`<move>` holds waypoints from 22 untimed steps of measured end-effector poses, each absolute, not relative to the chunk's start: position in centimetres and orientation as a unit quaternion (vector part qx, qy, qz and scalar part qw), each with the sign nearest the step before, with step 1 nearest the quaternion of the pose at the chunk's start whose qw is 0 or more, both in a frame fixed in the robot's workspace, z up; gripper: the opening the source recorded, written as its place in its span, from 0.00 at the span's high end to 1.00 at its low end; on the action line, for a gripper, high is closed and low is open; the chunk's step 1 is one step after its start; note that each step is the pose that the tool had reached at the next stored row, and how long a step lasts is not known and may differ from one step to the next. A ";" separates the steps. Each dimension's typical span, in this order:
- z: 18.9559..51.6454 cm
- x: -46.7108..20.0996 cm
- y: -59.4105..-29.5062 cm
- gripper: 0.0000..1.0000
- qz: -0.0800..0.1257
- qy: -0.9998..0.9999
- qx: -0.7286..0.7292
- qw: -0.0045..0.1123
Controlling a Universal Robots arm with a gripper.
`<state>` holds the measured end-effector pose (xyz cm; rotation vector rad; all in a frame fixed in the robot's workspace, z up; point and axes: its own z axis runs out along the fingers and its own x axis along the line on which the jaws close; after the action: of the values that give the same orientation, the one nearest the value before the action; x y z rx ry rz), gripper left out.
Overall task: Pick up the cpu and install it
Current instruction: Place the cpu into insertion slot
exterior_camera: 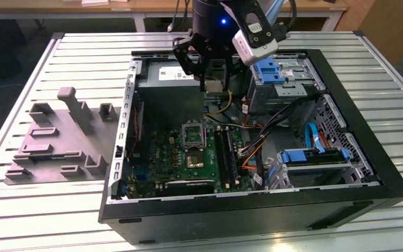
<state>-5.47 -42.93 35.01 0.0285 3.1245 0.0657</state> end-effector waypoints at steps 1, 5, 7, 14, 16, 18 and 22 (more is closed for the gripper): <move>35.0 -5.5 -42.9 0.53 0.021 1.000 0.009 0.008; 35.0 -5.5 -42.9 0.53 0.021 1.000 0.009 0.008; 35.0 -5.5 -43.0 0.53 0.021 1.000 0.008 0.008; 34.7 -5.8 -43.5 0.53 0.021 1.000 0.001 0.008; 34.6 -5.9 -43.5 0.53 0.021 1.000 0.001 0.008; 34.6 -5.9 -43.9 0.53 0.021 1.000 0.001 0.008; 34.5 -6.0 -44.6 0.53 0.021 1.000 0.001 0.008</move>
<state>-5.99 -44.64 34.50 0.0028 3.1250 0.0665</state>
